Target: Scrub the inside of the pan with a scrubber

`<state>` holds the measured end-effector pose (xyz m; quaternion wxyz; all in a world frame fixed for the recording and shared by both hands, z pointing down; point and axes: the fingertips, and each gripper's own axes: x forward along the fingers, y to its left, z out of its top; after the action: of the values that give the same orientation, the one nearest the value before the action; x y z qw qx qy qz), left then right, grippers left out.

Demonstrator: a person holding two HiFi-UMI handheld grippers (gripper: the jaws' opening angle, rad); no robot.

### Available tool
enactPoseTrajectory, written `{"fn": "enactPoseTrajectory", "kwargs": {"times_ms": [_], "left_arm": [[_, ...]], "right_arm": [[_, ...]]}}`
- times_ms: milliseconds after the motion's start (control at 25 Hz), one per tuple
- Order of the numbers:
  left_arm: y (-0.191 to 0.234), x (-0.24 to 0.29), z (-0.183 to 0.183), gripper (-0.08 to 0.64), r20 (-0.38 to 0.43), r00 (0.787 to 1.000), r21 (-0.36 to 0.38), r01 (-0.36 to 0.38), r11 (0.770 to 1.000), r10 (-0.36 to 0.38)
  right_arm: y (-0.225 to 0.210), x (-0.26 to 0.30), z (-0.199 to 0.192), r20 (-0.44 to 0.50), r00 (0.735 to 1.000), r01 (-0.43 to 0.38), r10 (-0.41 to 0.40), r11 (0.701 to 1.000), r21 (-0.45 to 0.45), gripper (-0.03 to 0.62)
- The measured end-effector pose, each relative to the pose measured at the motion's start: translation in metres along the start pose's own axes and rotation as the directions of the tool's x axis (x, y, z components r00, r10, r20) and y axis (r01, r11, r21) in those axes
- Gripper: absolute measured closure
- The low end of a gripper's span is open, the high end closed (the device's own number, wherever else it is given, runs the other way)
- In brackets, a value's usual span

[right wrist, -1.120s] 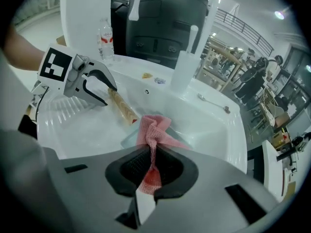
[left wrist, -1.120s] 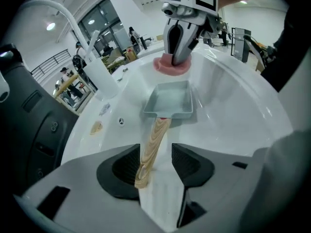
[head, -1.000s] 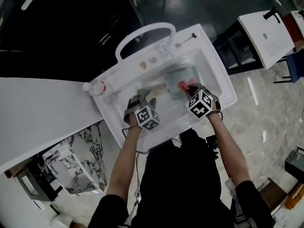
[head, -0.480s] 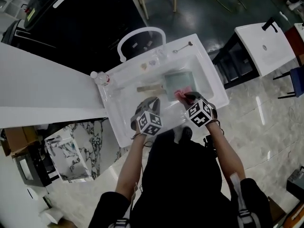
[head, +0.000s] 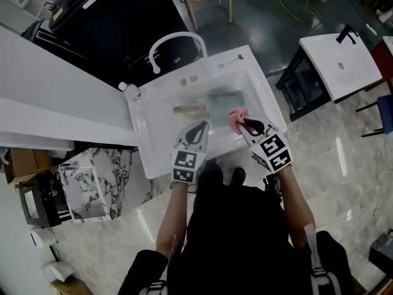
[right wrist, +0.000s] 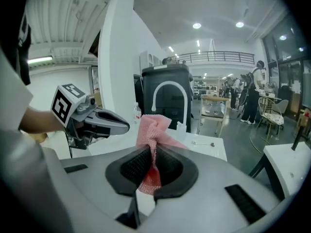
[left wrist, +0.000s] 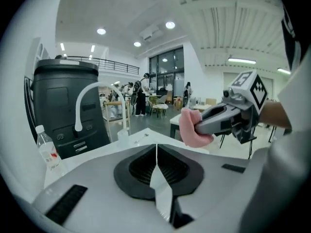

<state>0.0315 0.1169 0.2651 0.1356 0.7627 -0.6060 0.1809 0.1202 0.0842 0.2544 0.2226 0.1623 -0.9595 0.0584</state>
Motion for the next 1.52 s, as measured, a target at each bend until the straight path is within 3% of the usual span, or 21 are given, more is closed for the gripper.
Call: {"fn": "enactPoseTrajectory", "kwargs": {"times_ms": [320, 520, 680, 880, 1080, 1200, 1520], "left_arm": [[-0.01, -0.046, 0.084, 0.522, 0.198, 0.98, -0.077, 0.003, 0.997, 0.013], [-0.012, -0.074, 0.125, 0.526, 0.277, 0.961, -0.083, 0.004, 0.997, 0.02], [-0.019, -0.094, 0.148, 0.528, 0.32, 0.948, -0.047, 0.01, 0.999, 0.005], [-0.029, -0.109, 0.154, 0.528, 0.325, 0.946, 0.03, 0.013, 0.999, -0.022], [-0.031, -0.118, 0.151, 0.528, 0.324, 0.945, -0.051, 0.067, 0.996, -0.047], [-0.026, -0.119, 0.148, 0.528, 0.323, 0.946, -0.09, 0.059, 0.994, -0.027], [-0.031, -0.118, 0.135, 0.528, 0.297, 0.955, -0.101, 0.056, 0.993, -0.024]], "right_arm": [[-0.022, -0.065, 0.064, 0.228, 0.973, -0.004, -0.014, 0.997, 0.08, 0.549], [-0.027, -0.099, 0.096, 0.325, 0.945, 0.008, -0.036, 0.996, 0.087, 0.549], [-0.026, -0.124, 0.12, 0.392, 0.919, 0.003, -0.034, 0.997, 0.08, 0.549], [-0.026, -0.144, 0.13, 0.412, 0.908, 0.055, -0.071, 0.997, 0.05, 0.549], [-0.022, -0.149, 0.117, 0.392, 0.918, 0.042, -0.057, 0.998, 0.048, 0.551], [-0.026, -0.147, 0.109, 0.381, 0.923, 0.03, -0.055, 0.997, 0.072, 0.551], [-0.013, -0.148, 0.101, 0.376, 0.926, 0.006, -0.03, 0.998, 0.064, 0.551]]}}
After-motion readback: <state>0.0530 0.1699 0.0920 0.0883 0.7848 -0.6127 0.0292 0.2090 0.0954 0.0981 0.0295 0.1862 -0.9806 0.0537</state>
